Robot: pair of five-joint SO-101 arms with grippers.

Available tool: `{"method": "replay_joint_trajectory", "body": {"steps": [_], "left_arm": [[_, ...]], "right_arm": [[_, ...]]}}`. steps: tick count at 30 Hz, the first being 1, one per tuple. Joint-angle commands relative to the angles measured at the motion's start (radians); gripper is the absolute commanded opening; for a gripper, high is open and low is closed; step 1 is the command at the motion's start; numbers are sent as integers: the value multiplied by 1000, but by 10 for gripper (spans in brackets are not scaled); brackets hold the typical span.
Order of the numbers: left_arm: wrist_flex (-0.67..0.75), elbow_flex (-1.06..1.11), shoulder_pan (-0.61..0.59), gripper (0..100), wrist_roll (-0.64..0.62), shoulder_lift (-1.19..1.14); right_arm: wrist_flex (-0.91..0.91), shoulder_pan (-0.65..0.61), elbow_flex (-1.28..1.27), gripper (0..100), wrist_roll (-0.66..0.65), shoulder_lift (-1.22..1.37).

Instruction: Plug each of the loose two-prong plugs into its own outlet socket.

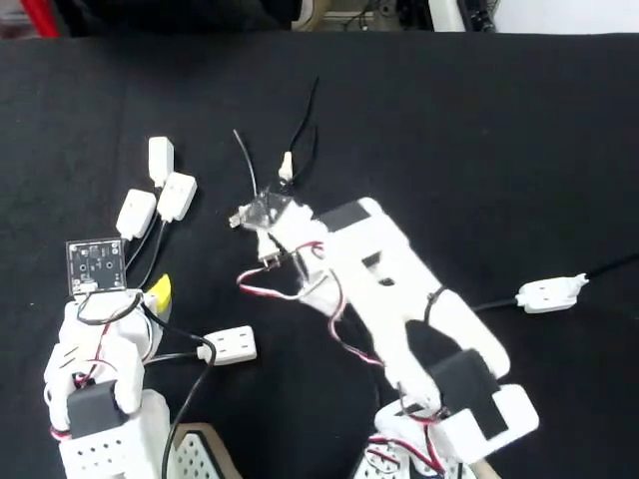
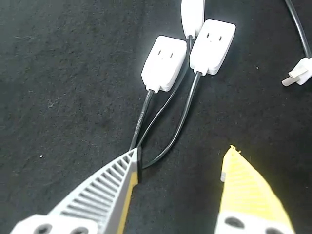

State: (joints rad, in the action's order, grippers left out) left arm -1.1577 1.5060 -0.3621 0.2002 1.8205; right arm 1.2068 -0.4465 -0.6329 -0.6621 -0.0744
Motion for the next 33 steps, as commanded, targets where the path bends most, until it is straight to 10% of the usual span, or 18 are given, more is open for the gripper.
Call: {"method": "replay_joint_trajectory", "body": {"steps": [1,21,33], "left_arm": [[14,-4,-7,277,6,3],[14,-4,-7,277,11,3],[14,-4,-7,277,11,3]], "right_arm": [[-138,23,-56,36,-181,12],[-393,37,-237,180,-155,-171],[-480,-26,-489,106,-84,-509]]}}
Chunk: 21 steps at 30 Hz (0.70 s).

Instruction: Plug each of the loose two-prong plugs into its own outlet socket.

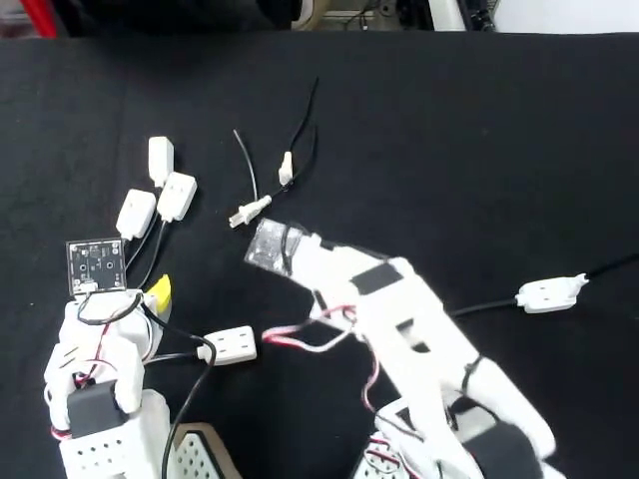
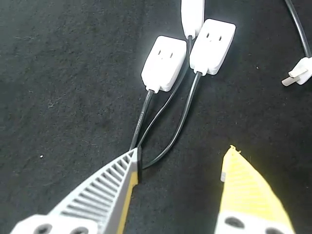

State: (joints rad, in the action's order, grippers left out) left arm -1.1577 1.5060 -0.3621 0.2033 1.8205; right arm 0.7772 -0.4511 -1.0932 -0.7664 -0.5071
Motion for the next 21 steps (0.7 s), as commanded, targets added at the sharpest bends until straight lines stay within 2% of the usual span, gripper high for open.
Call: {"method": "replay_joint_trajectory", "body": {"steps": [1,6,13,21], "left_arm": [[14,-4,-7,277,8,3],[14,-4,-7,277,8,3],[14,-4,-7,277,8,3],[12,-4,-7,277,8,3]], "right_arm": [[-68,-21,-41,109,38,-90],[-97,-21,-42,186,121,-73],[-106,-21,-1,181,278,51],[-112,-20,54,181,313,157]]}}
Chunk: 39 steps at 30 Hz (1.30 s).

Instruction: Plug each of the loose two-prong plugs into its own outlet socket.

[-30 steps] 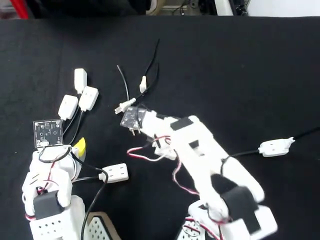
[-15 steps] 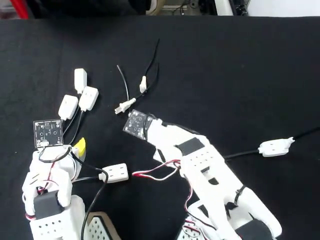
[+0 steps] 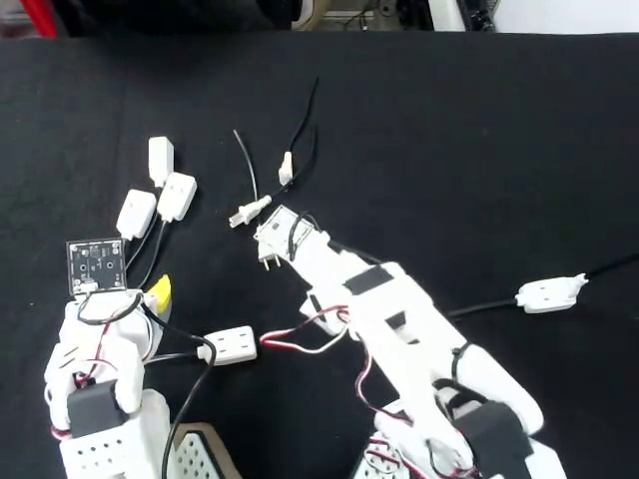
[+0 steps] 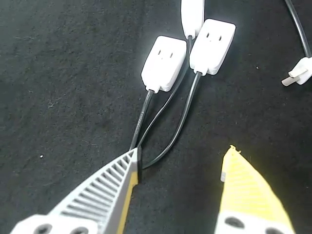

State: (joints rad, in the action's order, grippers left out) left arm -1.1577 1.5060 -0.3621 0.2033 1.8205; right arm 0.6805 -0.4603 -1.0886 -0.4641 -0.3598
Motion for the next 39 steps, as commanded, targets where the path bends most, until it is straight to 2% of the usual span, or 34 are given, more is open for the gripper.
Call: {"method": "replay_joint_trajectory", "body": {"steps": [1,7,13,20,39], "left_arm": [[12,-4,-7,277,8,3],[12,-4,-7,277,8,3],[12,-4,-7,277,8,3],[11,-4,-7,277,8,3],[11,-5,-7,277,6,3]], "right_arm": [[-26,-11,48,181,12,13],[-58,-5,41,175,44,13],[-64,29,48,34,89,15],[-83,26,47,100,91,19],[-112,0,50,102,86,22]]}}
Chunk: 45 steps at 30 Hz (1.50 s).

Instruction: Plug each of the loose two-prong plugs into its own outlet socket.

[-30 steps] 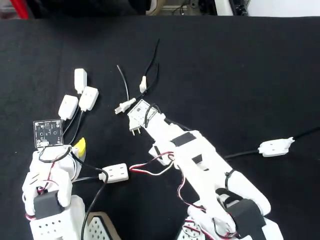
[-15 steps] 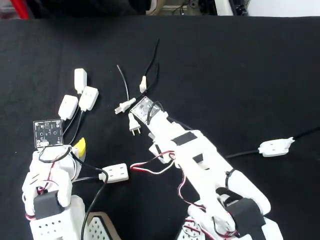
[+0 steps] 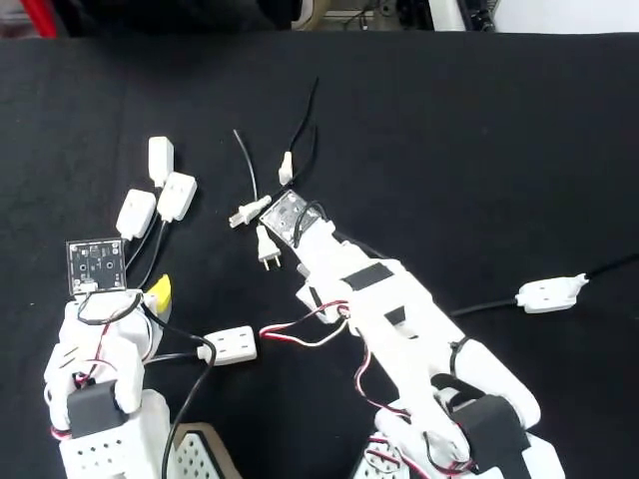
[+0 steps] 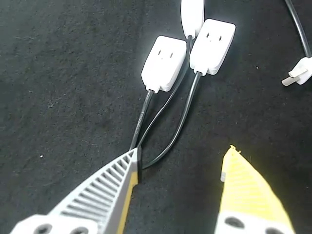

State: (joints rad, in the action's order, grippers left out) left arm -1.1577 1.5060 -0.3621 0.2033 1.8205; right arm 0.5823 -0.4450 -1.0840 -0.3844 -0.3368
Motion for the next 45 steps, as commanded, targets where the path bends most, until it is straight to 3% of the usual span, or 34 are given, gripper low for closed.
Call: {"method": "replay_joint_trajectory", "body": {"steps": [1,15,38,45], "left_arm": [[11,-5,-7,277,6,3],[11,-5,-7,277,6,3],[11,-5,-7,277,6,3],[18,-19,82,277,-58,3]], "right_arm": [[-14,-17,45,102,6,-1],[89,-17,174,97,6,150],[98,-11,171,12,-23,130],[290,-58,280,12,-72,-15]]}}
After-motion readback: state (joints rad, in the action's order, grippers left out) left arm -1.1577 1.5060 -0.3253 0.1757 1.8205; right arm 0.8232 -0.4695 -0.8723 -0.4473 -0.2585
